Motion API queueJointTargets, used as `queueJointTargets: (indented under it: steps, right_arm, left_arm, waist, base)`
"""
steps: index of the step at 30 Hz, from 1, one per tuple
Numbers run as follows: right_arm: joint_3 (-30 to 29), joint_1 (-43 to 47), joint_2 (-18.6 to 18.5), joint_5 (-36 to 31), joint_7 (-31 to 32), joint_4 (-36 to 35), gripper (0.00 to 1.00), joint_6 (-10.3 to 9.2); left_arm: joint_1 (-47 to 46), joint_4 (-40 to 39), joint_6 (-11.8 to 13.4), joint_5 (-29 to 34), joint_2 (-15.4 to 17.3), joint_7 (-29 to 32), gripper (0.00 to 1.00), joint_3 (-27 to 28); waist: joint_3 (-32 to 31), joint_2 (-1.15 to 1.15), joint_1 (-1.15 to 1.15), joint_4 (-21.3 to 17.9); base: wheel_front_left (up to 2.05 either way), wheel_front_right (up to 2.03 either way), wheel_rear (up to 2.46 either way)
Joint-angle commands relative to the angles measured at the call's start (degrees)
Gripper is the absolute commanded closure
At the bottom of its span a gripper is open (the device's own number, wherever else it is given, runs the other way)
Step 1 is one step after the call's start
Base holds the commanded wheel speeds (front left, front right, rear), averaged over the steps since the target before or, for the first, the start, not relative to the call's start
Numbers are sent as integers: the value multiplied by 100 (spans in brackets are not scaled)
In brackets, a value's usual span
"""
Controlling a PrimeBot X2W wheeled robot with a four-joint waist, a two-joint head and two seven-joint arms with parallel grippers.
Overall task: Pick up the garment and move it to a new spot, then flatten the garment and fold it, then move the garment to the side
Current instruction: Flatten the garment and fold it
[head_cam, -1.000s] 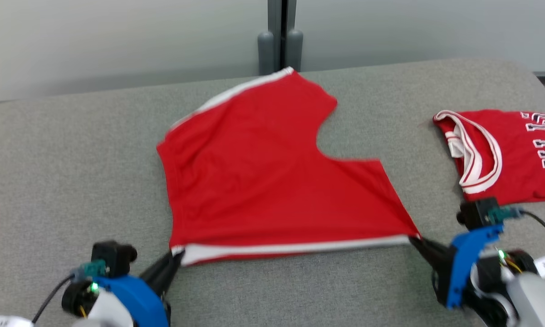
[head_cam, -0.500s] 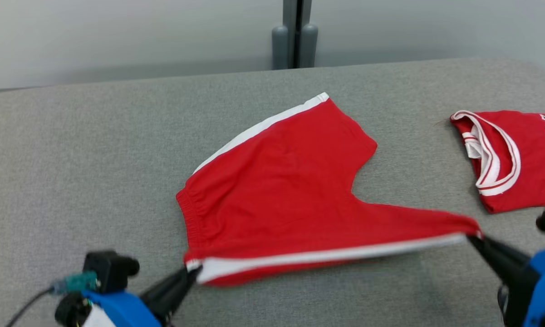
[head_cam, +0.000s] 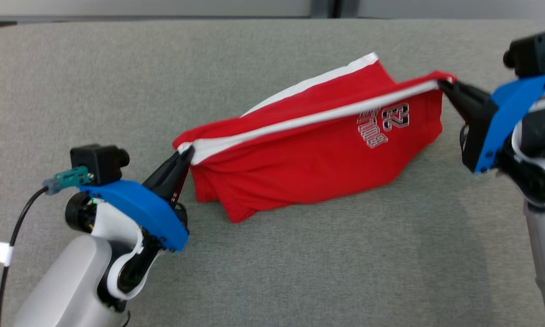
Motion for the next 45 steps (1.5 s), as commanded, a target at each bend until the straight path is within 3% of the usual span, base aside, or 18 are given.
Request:
queueJointTargets:
  steps: [1, 10, 11, 12, 13, 19, 26, 29, 34, 39, 45]
  right_arm:
    - [10, -223, 18, -55, -104, 169, 100, -2]
    - [34, -1557, 254, -406, -1028, 2158, 100, -2]
    - [36, -1649, 280, -414, -1113, 2336, 85, -2]
    - [41, -1720, 318, -384, -1190, 2501, 29, -2]
    - [40, -1784, 347, -355, -1289, 2642, 0, -2]
    - [382, -1878, 261, -100, -1906, 3099, 0, -1]
    - [702, -1233, 81, 265, -2805, 3089, 0, -1]
    - [736, -919, -36, 369, -3015, 3147, 0, -1]
    - [571, -642, -116, 436, -3313, 3315, 0, -1]
    - [299, -782, -75, 532, -3413, 3648, 0, -1]
    - [131, -1259, -27, 502, -3254, 4198, 0, -1]
  left_arm:
    - [-132, 127, -41, -23, -95, -74, 100, 27]
    - [-812, 1274, -366, -28, -765, -549, 100, -60]
    - [-859, 1362, -412, -36, -817, -578, 75, -74]
    - [-905, 1429, -456, -32, -868, -620, 12, -92]
    - [-942, 1504, -492, -54, -918, -667, 0, -89]
    - [-949, 1722, -667, -48, -1031, -1002, 0, -84]
    - [-236, 1600, -744, 83, -1058, -2415, 0, 245]
    - [48, 1595, -689, 313, -1069, -2730, 0, 405]
    - [301, 1337, -590, 1116, -1267, -2825, 0, 1071]
    - [520, 975, -699, 2346, -1556, -2823, 0, 1661]
    - [599, 976, -894, 3032, -1811, -2825, 0, 2088]
  waist:
    - [272, 0, -1, 256]
    - [823, 0, -1, 640]
    - [856, 0, -1, 669]
    - [879, 0, -1, 697]
    - [892, 0, -1, 719]
    - [709, 0, -1, 731]
    - [89, 0, -1, 466]
    - [-104, 0, -1, 418]
    - [-195, 0, -1, 411]
    - [-38, 0, -1, 545]
    - [307, 0, -1, 850]
  base:
    - [0, 0, 0]
    - [0, 0, 0]
    - [0, 0, 0]
    - [0, 0, 0]
    - [0, 0, 0]
    - [0, 0, 0]
    - [0, 0, 0]
    - [0, 0, 0]
    - [0, 0, 0]
    - [0, 0, 0]
    - [0, 0, 0]
